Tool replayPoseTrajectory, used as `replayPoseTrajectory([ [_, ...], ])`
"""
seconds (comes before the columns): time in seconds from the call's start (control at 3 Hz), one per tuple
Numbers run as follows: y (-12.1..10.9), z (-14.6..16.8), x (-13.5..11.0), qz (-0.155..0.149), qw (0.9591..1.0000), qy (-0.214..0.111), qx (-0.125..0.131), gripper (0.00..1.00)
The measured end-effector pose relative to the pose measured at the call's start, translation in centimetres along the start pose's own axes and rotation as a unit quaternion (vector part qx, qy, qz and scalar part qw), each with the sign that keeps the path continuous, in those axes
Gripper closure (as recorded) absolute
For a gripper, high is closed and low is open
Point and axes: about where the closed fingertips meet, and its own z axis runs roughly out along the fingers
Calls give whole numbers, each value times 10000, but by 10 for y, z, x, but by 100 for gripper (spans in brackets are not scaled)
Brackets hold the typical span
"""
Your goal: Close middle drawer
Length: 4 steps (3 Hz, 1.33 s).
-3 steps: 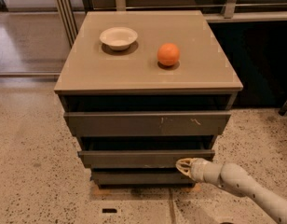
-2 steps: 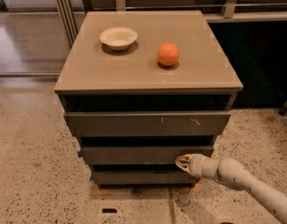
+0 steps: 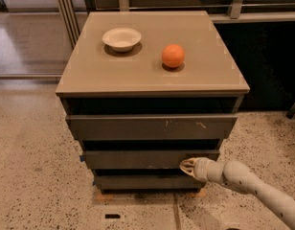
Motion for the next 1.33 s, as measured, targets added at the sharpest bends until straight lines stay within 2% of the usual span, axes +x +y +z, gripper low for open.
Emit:
replayPoseTrajectory([
  [0.33, 14, -11, -10, 77, 9995, -108, -297, 100],
  [0.67, 48, -45, -36, 352, 9946, -336, -917, 100],
  [1.0, 82, -82, -66, 678, 9828, -501, -1646, 100],
  [1.33, 91, -89, -74, 701, 9785, -567, -1857, 84],
])
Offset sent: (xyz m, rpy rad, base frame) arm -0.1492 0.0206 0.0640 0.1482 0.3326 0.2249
